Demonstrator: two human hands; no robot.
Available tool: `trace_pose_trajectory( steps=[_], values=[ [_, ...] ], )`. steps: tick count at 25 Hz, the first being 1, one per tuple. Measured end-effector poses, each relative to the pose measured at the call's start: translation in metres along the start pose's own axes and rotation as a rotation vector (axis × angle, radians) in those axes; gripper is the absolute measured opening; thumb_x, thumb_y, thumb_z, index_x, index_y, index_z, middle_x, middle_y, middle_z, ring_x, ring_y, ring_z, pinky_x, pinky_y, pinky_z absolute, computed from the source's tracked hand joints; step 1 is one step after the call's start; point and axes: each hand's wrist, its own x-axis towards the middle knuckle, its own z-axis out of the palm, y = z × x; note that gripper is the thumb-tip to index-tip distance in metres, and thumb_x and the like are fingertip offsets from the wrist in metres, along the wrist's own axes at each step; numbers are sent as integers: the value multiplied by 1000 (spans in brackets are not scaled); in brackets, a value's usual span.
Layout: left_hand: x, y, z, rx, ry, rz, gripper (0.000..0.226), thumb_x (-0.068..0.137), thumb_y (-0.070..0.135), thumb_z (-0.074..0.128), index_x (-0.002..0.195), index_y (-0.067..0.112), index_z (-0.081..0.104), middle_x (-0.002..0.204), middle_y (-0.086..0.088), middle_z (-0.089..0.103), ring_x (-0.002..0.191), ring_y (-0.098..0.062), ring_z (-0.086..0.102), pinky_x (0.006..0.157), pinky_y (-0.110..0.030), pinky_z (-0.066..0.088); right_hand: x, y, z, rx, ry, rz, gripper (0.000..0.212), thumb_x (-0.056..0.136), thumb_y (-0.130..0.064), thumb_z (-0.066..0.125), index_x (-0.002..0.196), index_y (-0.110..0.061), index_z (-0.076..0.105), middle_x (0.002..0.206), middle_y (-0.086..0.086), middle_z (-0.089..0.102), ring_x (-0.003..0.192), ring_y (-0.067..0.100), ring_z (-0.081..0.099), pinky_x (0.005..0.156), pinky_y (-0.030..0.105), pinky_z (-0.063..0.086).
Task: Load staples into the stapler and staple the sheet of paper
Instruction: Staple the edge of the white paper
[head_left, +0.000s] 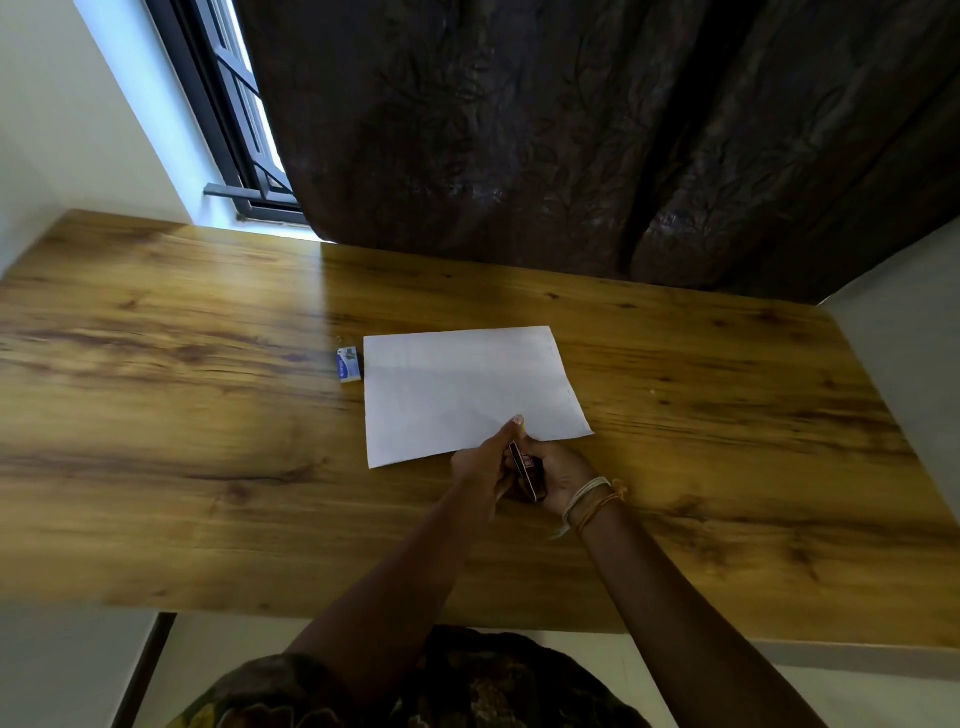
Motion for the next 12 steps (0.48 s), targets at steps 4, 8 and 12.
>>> trace_pose_trajectory(
  steps=[4,8,12],
  values=[
    [4,1,-1,-56,42,4,51,71,26,83,110,0,62,85,-12,70,62,-19,66,56,-29,57,5,0,13,-145,130,7,28,84,-31,69,76,-4,66,71,11,63,66,24,59,72,38,50],
    [2,2,-1,-98,0,-1,48,79,38,74,113,6,60,101,-14,70,82,-25,69,69,-35,59,4,0,5,-56,2,-62,9,86,-22,67,86,-13,66,65,1,67,58,15,60,56,28,50],
    [0,-1,-9,-217,-42,16,34,90,34,61,114,10,58,106,-17,70,84,-29,69,80,-43,57,2,-1,-3,-43,-14,21,16,86,-30,66,88,-14,64,74,0,65,68,12,60,60,28,47]
  ],
)
